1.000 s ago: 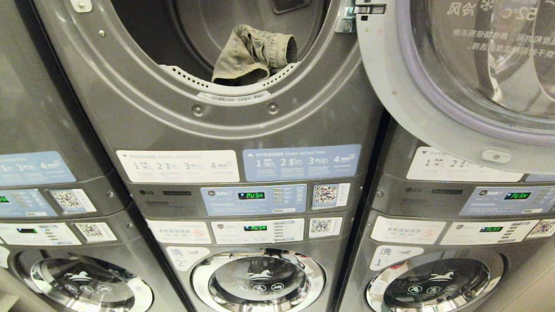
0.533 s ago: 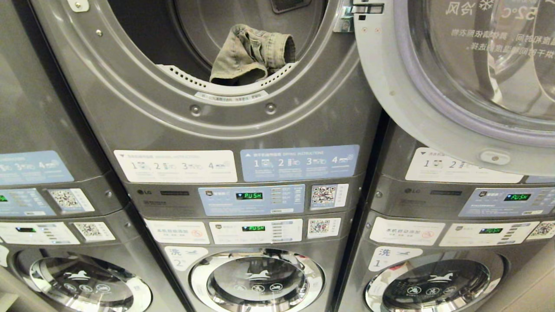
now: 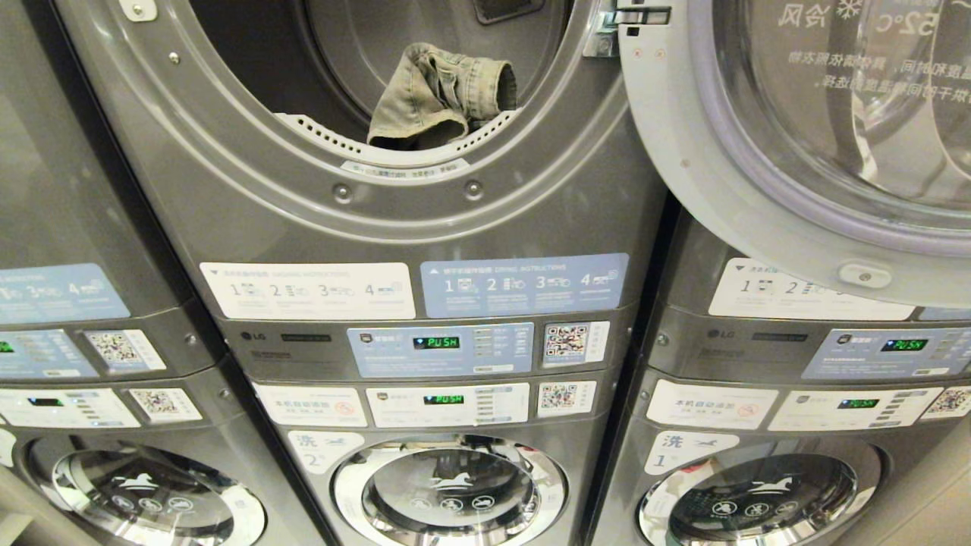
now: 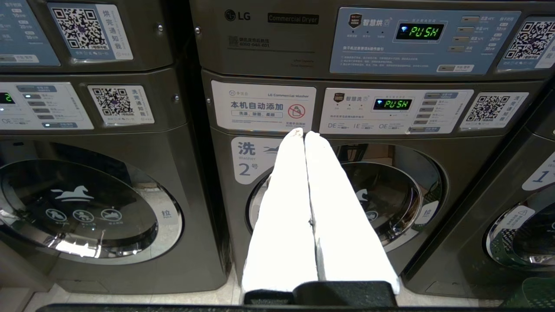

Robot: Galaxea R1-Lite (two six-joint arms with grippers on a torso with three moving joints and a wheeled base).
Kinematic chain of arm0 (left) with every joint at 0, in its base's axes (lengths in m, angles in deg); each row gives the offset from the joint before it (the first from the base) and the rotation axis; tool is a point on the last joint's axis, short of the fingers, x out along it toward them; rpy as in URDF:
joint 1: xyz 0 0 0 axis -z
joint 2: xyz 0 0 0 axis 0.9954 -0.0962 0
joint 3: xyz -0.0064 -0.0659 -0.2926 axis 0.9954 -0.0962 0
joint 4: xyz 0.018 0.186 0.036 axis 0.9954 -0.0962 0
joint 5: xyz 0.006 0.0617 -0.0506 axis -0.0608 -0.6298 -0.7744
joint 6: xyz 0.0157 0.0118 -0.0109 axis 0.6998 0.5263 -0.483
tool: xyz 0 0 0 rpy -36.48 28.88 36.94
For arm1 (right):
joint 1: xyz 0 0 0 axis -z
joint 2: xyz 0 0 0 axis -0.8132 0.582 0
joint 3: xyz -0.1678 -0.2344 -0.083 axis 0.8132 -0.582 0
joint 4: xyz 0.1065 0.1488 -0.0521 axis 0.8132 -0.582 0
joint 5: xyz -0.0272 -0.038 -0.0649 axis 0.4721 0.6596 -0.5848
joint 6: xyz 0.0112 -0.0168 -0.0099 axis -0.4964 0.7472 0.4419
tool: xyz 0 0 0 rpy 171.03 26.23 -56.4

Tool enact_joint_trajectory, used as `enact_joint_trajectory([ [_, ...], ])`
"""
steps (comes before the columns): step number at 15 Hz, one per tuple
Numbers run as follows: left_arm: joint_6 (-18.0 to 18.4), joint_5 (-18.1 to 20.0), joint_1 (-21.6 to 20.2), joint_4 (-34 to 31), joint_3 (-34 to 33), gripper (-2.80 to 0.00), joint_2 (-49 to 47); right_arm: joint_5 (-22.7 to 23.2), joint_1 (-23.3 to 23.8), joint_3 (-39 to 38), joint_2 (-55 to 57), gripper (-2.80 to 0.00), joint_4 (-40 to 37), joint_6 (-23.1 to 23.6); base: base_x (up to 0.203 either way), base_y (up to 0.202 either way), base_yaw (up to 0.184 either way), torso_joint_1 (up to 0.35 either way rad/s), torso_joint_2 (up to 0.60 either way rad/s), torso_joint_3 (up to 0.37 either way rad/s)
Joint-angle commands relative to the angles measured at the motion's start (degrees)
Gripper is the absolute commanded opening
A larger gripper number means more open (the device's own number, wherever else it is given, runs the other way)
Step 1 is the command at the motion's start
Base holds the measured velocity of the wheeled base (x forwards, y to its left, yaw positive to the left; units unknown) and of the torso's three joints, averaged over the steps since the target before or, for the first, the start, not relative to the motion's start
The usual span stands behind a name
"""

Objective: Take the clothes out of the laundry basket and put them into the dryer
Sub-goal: Close the dryer

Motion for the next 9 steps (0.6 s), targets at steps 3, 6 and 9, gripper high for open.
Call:
enact_joint_trajectory([
  [3,-0.02,-0.02,-0.04,0.02,-0.09,-2.8,0.02,0.0,-0.01,0.0,0.07,0.0,0.0,0.04,0.0,0.0,0.0,0.0,0.0,0.0],
  [6,-0.11,-0.02,-0.04,0.02,-0.09,-2.8,0.02,-0.09,-0.01,0.0,0.07,0.0,0.0,-0.22,0.0,0.0,0.0,0.0,0.0,0.0],
  [9,-0.11,-0.02,-0.04,0.02,-0.09,-2.8,0.02,-0.09,-0.01,0.0,0.07,0.0,0.0,-0.14,0.0,0.0,0.0,0.0,0.0,0.0],
])
